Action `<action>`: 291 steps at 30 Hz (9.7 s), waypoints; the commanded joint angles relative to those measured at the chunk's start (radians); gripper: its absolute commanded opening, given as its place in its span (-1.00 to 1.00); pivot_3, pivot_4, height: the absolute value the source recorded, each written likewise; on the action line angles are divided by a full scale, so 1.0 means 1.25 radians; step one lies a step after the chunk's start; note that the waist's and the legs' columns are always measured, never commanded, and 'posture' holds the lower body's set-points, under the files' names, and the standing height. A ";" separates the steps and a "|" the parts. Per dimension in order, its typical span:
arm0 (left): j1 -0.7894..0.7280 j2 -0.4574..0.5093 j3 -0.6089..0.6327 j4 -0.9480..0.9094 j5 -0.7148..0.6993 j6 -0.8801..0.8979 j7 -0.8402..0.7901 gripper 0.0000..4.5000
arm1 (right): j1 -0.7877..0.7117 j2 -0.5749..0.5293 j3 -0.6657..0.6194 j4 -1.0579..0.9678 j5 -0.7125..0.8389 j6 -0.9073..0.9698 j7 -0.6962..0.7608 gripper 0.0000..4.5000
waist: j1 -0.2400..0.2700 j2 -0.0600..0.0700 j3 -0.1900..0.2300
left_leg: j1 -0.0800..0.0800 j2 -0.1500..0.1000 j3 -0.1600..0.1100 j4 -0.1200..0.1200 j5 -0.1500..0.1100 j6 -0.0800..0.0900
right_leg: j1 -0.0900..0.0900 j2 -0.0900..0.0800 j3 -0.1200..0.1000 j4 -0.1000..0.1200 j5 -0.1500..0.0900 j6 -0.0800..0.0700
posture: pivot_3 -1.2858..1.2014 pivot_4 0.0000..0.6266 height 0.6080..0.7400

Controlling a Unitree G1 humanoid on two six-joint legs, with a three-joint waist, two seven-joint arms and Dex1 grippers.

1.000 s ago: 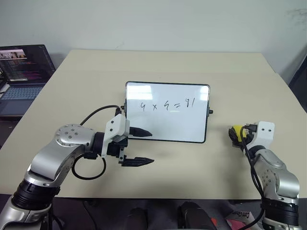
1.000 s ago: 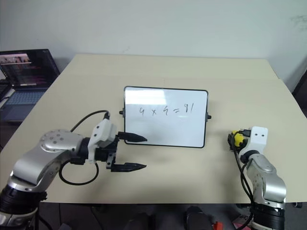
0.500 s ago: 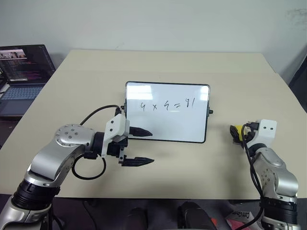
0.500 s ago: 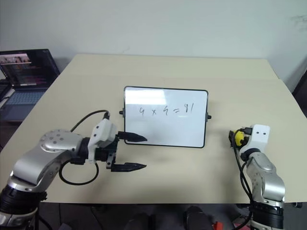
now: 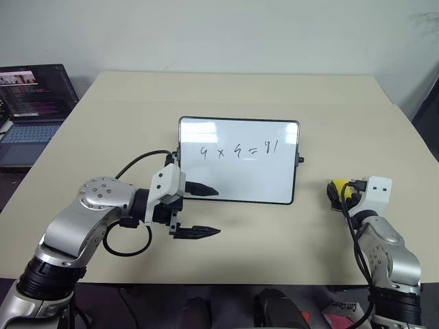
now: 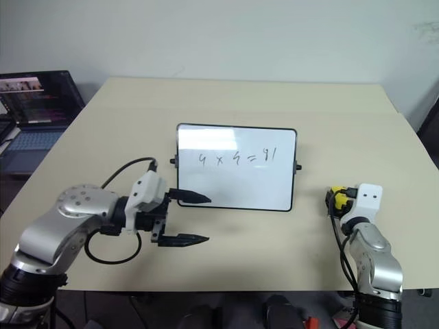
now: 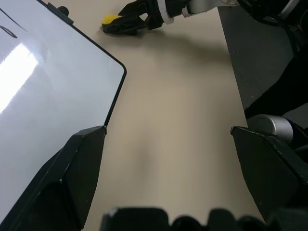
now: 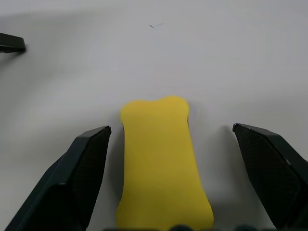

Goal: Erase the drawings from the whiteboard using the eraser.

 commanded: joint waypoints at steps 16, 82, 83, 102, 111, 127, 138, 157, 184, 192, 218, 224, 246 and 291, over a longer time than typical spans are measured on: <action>-0.019 -0.003 0.007 -0.008 0.002 -0.016 -0.002 1.00 | 0.051 0.045 -0.004 -0.024 -0.053 -0.290 -0.016 0.91 | 0.000 0.000 0.000 | 0.000 0.000 0.000 0.000 0.000 0.000 | 0.000 0.000 0.000 0.000 0.000 0.000 | 0.03 -0.52 1.00; 0.025 -0.109 0.100 -0.023 0.009 0.069 0.269 1.00 | 0.116 -0.070 0.172 -0.224 -0.194 -0.321 0.051 -0.34 | -0.004 0.003 0.002 | 0.000 0.000 -0.003 0.010 0.000 0.000 | 0.000 0.001 0.000 0.009 0.000 0.000 | 0.03 -0.52 1.00; 0.035 -0.118 0.108 -0.024 0.009 0.069 0.286 1.00 | 0.120 -0.079 0.193 -0.236 -0.214 -0.344 0.059 -0.34 | -0.005 0.003 0.002 | 0.000 0.000 -0.003 0.010 0.000 0.000 | 0.000 0.001 0.000 0.009 0.000 0.000 | 0.03 -0.52 1.00; 0.146 -0.030 0.252 0.112 0.012 0.078 0.306 1.00 | -0.290 -0.022 0.458 -0.161 -0.237 -0.125 0.239 -0.35 | -0.005 0.001 0.005 | 0.000 0.000 -0.006 0.010 0.000 0.000 | 0.000 0.000 -0.002 0.010 -0.001 -0.001 | 0.03 -0.52 1.00; 0.089 -0.013 0.204 0.141 0.032 0.078 0.260 1.00 | -0.500 0.064 0.548 0.113 -0.333 -0.222 0.223 -0.35 | -0.005 0.000 0.005 | -0.001 0.000 -0.006 0.010 0.000 0.000 | -0.001 -0.003 -0.004 0.010 -0.001 -0.002 | 0.03 -0.52 1.00; 0.039 -0.024 0.146 0.064 0.025 0.150 0.272 1.00 | -0.578 0.119 0.611 0.387 -0.418 -0.322 0.267 -0.35 | -0.010 0.000 0.005 | -0.002 0.000 -0.007 0.009 0.000 0.000 | -0.001 -0.004 -0.005 0.011 -0.001 -0.002 | 0.03 -0.52 1.00; 0.040 -0.024 0.144 0.060 0.026 0.150 0.267 1.00 | -0.551 0.106 0.633 0.351 -0.452 -0.256 0.329 -0.35 | -0.010 0.000 0.005 | 0.000 0.000 -0.008 0.010 0.000 0.000 | 0.000 -0.004 -0.005 0.012 -0.001 -0.002 | 0.03 -0.52 1.00; 0.049 -0.027 0.136 0.063 0.029 0.133 0.254 1.00 | -0.523 0.119 0.627 0.387 -0.455 -0.260 0.321 -0.35 | -0.010 0.000 0.005 | -0.001 0.000 -0.008 0.010 0.000 0.000 | 0.000 -0.004 -0.005 0.011 -0.001 -0.002 | 0.03 -0.52 1.00; 0.052 -0.039 0.122 0.079 0.039 0.105 0.238 1.00 | -0.486 0.076 0.642 0.352 -0.464 -0.194 0.381 -0.36 | -0.005 0.000 0.005 | 0.000 -0.001 -0.010 0.010 0.000 0.000 | 0.001 -0.004 -0.005 0.012 -0.001 -0.002 | 0.03 -0.52 1.00; 0.051 -0.047 0.117 0.077 0.044 0.104 0.237 1.00 | -0.488 0.081 0.624 0.290 -0.453 -0.197 0.373 -0.36 | -0.005 0.000 0.005 | 0.000 -0.001 -0.010 0.010 0.000 0.000 | 0.001 -0.004 -0.005 0.012 -0.001 -0.002 | 0.03 -0.52 1.00; 0.015 -0.057 0.102 0.048 0.031 0.130 0.228 1.00 | -0.480 0.072 0.494 0.209 -0.431 -0.324 0.207 -0.36 | -0.007 0.000 0.008 | -0.003 0.000 -0.009 0.008 0.000 0.000 | 0.000 -0.004 -0.005 0.007 -0.001 -0.002 | 0.03 -0.52 1.00; 0.034 -0.070 0.127 0.030 0.030 0.131 0.262 1.00 | -0.377 0.074 0.454 -0.084 -0.306 -0.215 0.289 -0.36 | -0.004 0.000 0.010 | -0.004 0.000 -0.010 0.008 0.000 0.000 | -0.001 -0.004 -0.006 0.006 -0.001 -0.002 | 0.03 -0.52 1.00; 0.068 -0.099 0.162 -0.025 -0.014 0.196 0.363 1.00 | -0.038 -0.016 0.438 -0.264 -0.316 -0.137 0.228 -0.36 | -0.004 -0.001 0.011 | -0.003 0.000 -0.010 0.009 0.000 -0.001 | 0.000 -0.004 -0.005 0.006 -0.001 -0.002 | 0.03 -0.52 1.00; 0.069 -0.075 0.161 -0.006 -0.008 0.195 0.357 1.00 | -0.504 0.055 0.485 0.233 -0.399 -0.202 0.192 -0.36 | -0.005 -0.001 0.011 | -0.001 -0.001 -0.010 0.010 0.001 -0.002 | 0.000 -0.005 -0.005 0.011 -0.001 -0.002 | 0.03 -0.52 1.00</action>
